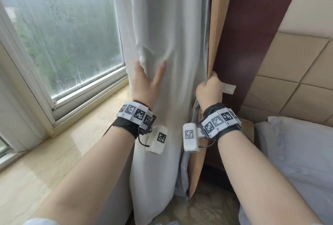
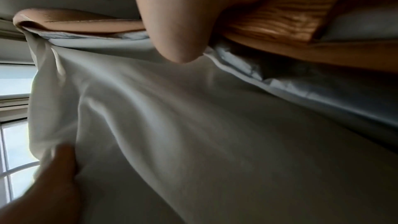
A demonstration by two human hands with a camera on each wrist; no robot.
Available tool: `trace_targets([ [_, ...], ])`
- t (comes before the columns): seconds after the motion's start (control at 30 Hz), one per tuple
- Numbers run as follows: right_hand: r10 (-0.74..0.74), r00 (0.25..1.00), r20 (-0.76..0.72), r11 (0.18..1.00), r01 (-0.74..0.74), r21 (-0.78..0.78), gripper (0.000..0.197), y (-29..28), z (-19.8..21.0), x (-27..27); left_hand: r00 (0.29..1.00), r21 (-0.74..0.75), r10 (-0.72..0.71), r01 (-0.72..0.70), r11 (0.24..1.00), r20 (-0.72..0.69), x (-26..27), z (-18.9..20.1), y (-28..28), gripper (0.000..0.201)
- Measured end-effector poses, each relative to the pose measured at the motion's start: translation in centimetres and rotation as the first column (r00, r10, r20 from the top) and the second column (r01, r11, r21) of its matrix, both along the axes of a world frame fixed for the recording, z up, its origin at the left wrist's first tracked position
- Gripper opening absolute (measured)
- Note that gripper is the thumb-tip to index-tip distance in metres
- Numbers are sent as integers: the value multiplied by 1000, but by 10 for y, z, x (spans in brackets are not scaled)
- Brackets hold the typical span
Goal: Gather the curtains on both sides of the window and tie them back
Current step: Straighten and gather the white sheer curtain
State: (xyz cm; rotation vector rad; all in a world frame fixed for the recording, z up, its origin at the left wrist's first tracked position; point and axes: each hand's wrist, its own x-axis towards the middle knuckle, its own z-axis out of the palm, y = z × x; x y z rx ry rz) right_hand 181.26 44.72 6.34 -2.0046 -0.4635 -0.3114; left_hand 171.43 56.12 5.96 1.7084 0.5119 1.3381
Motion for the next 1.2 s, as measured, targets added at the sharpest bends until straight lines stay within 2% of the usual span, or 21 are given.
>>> trace_targets([
  [0.07, 30, 1000, -11, 1000, -30, 4, 35, 3, -1, -4, 994, 27, -52, 55, 998, -101, -1, 1, -5, 57],
  [0.1, 48, 999, -22, 999, -48, -1, 33, 3, -1, -8, 982, 49, -49, 59, 997, -181, 0, 2, -7, 55],
  [0.2, 141, 989, -40, 990, -141, 7, 28, 5, -2, -19, 933, 143, 23, 31, 989, -360, 5, 7, -11, 24],
  [0.3, 219, 975, -41, 975, -219, 26, 25, 5, -3, -32, 885, 167, 69, 10, 986, -460, 11, 8, -14, 17],
  [0.43, 271, 961, -50, 962, -269, 37, 21, 0, -2, -39, 902, 176, 33, 48, 983, -431, 16, 7, -24, 19],
  [0.5, 296, 952, -79, 954, -292, 65, 16, -3, -1, -40, 938, 175, -74, 140, 975, -339, 17, 1, -33, 28],
  [0.6, 338, 931, -135, 938, -322, 124, 34, -7, 1, -39, 948, 198, -183, 238, 951, -262, 15, -8, -43, 31],
  [0.7, 387, 903, -189, 916, -353, 189, 35, -14, 5, -39, 946, 278, -128, 215, 936, -299, 16, -18, -44, 24],
  [0.8, 400, 892, -210, 903, -345, 255, 30, -17, 6, -37, 925, 346, -160, 283, 895, -344, 14, -28, -42, 15],
  [0.9, 416, 880, -229, 885, -334, 324, 16, -15, 3, -39, 893, 375, -190, 354, 857, -408, 12, -37, -41, 18],
  [0.93, 415, 880, -232, 886, -333, 324, 18, -13, 0, -38, 882, 377, -200, 374, 847, -426, 10, -38, -42, 20],
  [1.03, 397, 899, -184, 909, -356, 218, 54, -9, -7, -40, 844, 362, -254, 448, 817, -473, 2, -39, -47, 23],
  [1.1, 362, 922, -140, 929, -345, 133, 74, -6, -9, -41, 783, 291, -263, 486, 824, -563, 0, -38, -51, 26],
  [1.13, 334, 934, -130, 941, -322, 105, 80, -5, -9, -41, 748, 257, -247, 487, 835, -617, 0, -37, -52, 29],
  [1.2, 286, 952, -113, 958, -280, 63, 70, -2, -7, -40, 714, 267, -214, 497, 826, -667, 2, -38, -52, 30],
])
